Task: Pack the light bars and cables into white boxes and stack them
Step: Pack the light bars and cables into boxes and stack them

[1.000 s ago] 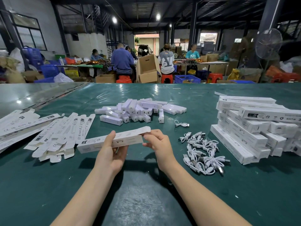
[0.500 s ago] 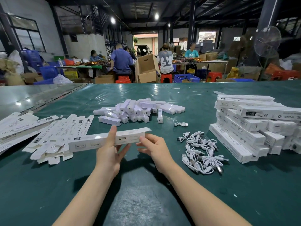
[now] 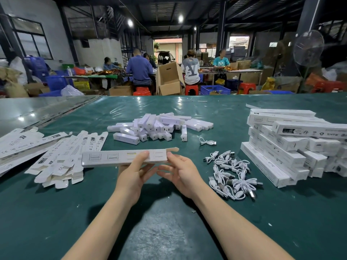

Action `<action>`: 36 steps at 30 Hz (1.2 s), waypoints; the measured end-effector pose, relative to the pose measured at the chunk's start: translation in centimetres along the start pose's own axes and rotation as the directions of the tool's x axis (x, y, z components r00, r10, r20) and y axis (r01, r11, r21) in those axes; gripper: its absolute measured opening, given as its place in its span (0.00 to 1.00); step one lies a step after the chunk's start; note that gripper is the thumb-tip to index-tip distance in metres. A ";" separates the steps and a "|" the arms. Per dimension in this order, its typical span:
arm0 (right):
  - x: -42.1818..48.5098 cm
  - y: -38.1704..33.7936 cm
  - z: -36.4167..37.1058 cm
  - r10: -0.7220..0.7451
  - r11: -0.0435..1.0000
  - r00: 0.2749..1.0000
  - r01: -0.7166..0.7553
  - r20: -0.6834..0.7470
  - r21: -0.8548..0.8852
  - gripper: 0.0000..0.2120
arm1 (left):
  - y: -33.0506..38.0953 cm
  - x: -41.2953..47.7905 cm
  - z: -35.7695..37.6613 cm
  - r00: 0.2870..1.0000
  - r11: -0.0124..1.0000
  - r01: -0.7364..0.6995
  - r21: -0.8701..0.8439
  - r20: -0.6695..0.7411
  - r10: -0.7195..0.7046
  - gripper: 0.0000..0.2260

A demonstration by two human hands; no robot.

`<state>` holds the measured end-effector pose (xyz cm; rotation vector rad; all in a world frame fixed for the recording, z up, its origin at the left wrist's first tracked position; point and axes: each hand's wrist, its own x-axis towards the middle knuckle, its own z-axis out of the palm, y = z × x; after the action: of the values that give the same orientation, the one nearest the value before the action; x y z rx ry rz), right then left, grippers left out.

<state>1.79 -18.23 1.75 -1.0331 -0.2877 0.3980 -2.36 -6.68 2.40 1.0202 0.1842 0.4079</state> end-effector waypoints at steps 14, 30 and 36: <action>0.4 0.9 0.0 -0.253 0.952 0.936 0.197 -0.245 -0.233 0.14 | -1.2 0.3 -0.1 0.995 0.996 0.088 0.002 -0.041 -0.088 0.03; -0.6 1.1 1.1 -0.230 0.788 0.973 0.175 -0.019 -0.590 0.06 | -0.8 0.1 0.2 0.996 0.996 0.025 0.084 -0.088 -0.018 0.07; -0.8 0.8 1.4 -0.039 0.930 0.978 0.110 0.203 -0.350 0.12 | -0.5 0.0 0.7 0.980 0.985 -0.060 0.163 -0.179 0.090 0.15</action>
<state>0.33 -17.20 1.69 -1.3411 -0.5898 0.3851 -1.99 -7.44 2.36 1.1461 0.3508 0.5654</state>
